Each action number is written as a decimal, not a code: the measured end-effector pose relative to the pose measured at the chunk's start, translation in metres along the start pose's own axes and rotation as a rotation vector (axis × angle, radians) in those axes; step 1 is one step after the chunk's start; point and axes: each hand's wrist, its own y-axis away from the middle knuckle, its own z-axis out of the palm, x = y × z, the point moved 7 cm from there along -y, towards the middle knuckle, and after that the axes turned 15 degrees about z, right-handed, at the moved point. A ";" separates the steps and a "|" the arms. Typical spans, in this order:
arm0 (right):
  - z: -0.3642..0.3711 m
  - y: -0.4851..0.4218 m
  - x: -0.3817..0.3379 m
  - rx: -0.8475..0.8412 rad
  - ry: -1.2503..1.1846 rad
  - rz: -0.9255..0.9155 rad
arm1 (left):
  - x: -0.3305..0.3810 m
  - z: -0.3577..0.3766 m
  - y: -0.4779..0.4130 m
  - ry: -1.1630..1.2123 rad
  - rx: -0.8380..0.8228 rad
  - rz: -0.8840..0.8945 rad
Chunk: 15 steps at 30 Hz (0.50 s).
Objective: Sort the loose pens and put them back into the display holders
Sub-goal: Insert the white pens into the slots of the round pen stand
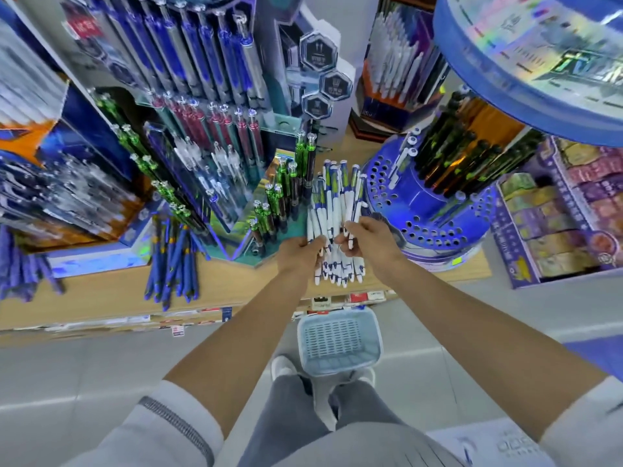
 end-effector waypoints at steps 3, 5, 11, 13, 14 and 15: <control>-0.001 0.006 0.001 -0.040 0.005 -0.047 | 0.005 0.007 0.005 0.113 -0.006 -0.024; -0.001 0.008 0.003 -0.055 0.026 -0.047 | 0.009 0.009 0.007 0.160 -0.002 -0.026; -0.008 0.012 0.009 -0.110 0.051 -0.046 | 0.012 0.010 0.010 0.010 -0.054 0.078; -0.009 0.011 0.011 -0.113 0.069 -0.044 | 0.012 0.008 0.008 -0.084 -0.071 0.102; -0.010 0.011 0.011 -0.110 0.078 -0.042 | 0.013 0.008 0.008 -0.119 -0.077 0.107; -0.010 0.011 0.012 -0.110 0.083 -0.043 | 0.012 0.009 0.006 -0.158 -0.084 0.110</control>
